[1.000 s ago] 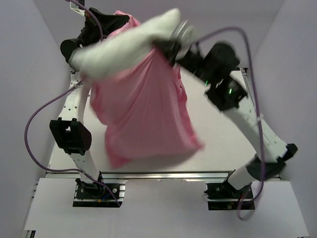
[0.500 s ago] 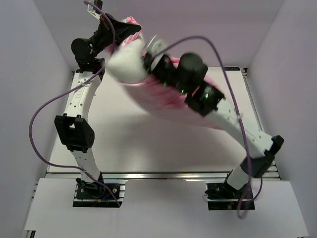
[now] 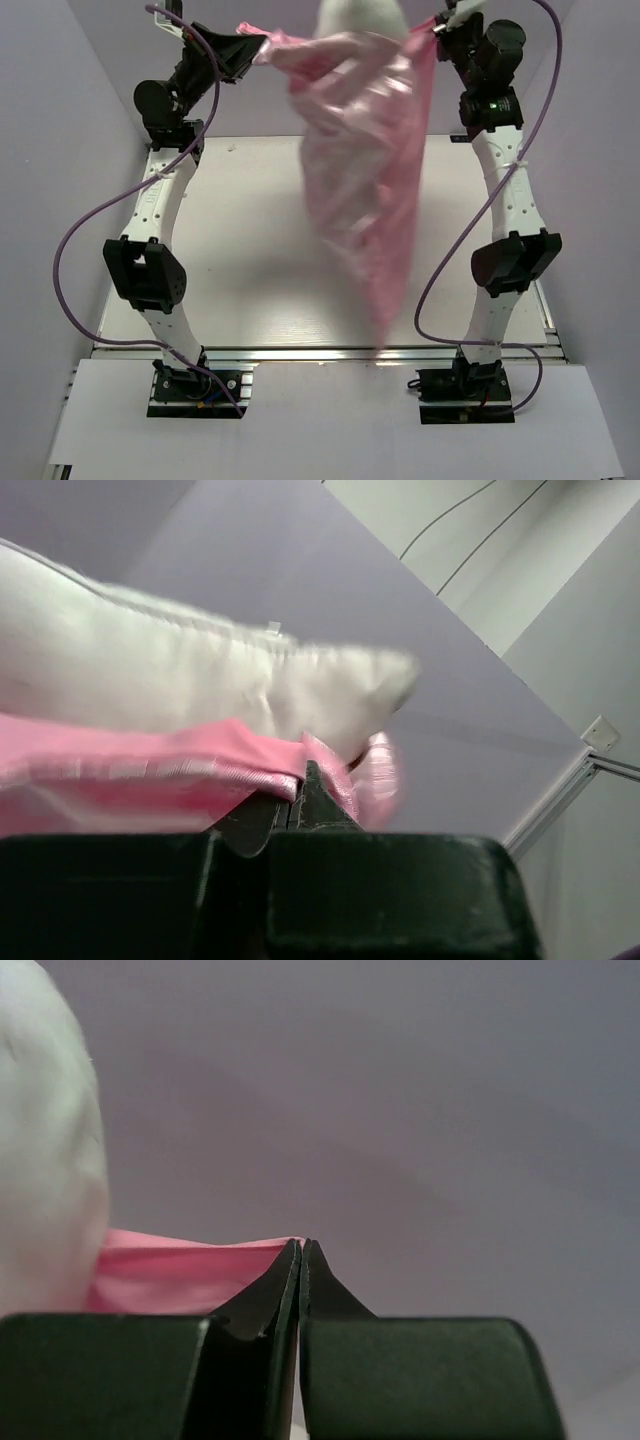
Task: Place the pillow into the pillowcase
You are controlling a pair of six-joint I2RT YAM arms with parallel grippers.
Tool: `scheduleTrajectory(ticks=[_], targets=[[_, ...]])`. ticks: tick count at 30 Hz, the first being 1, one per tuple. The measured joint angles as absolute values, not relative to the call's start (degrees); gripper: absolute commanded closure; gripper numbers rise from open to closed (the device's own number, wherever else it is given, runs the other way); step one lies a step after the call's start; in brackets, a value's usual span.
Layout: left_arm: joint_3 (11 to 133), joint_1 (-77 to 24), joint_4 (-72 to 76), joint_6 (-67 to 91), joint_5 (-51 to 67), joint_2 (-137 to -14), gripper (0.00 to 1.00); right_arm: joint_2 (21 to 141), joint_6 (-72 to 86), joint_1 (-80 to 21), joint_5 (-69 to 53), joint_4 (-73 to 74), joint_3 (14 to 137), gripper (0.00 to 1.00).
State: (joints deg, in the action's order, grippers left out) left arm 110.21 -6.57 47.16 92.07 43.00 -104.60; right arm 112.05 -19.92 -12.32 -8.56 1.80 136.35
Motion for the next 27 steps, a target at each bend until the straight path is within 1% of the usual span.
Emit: scheduleTrajectory(ticks=[2,4,10,12,14,17,20,23,27], targets=[[110.1,-6.8,46.5,92.0,43.4,-105.1,1.00,111.4,-19.1,-9.6,-6.9,0.8,131.8,1.00],[110.3,-7.2,46.5,92.0,44.3,-105.6,1.00,110.3,-18.4,-9.7,-5.6,0.2,129.6,1.00],[112.1,-8.7,46.1,92.0,45.6,-107.3,1.00,106.3,-17.3,-16.1,-6.1,-3.9,133.5,1.00],[110.0,-8.5,46.7,91.6,45.9,-106.5,1.00,103.9,-16.6,-16.9,-7.8,-5.1,133.0,1.00],[103.7,-8.4,47.4,91.1,45.7,-103.8,1.00,99.0,-15.2,-17.1,-10.1,-7.1,127.4,1.00],[90.6,-7.9,47.3,89.5,46.0,-97.5,1.00,92.1,-13.5,-18.6,-13.5,-8.9,116.6,1.00],[76.9,-6.9,44.1,86.3,46.3,-89.4,1.00,87.6,-13.5,-22.7,-16.8,-9.6,106.3,1.00],[66.6,-5.8,34.2,80.3,46.1,-80.4,1.00,84.9,-14.2,-28.7,-19.8,-10.4,95.5,1.00],[60.8,-5.5,17.4,71.2,43.6,-70.0,1.00,84.6,-14.3,-32.9,-23.1,-9.3,87.7,1.00]])
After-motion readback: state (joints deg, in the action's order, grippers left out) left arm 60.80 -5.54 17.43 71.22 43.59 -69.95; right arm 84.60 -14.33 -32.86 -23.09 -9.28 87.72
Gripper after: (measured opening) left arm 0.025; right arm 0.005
